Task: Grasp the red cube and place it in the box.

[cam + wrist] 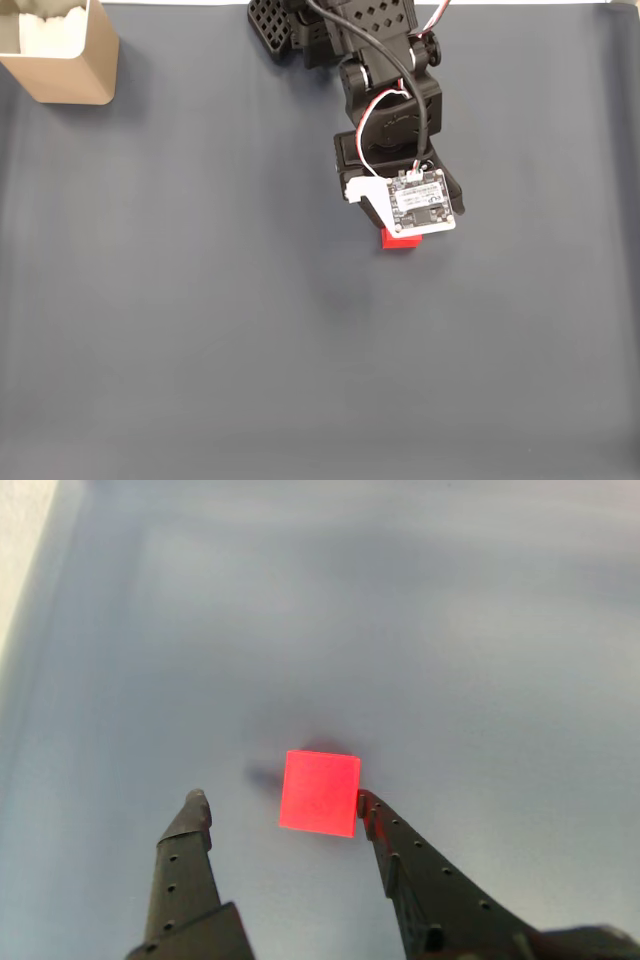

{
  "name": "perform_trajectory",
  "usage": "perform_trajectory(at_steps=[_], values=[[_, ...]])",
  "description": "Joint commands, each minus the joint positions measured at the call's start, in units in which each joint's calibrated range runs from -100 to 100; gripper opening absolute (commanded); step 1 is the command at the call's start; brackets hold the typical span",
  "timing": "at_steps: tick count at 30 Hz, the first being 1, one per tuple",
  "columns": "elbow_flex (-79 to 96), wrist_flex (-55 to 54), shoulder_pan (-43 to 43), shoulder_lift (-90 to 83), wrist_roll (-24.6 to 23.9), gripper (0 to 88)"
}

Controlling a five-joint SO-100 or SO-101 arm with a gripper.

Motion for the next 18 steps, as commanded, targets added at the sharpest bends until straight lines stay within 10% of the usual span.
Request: perform_trajectory(at_steps=[1,18], values=[[-2.8,-1.3,-0.6,0.3,0.0,33.4],[-3.8,-1.8,-0.7,2.2,-0.3,32.1]])
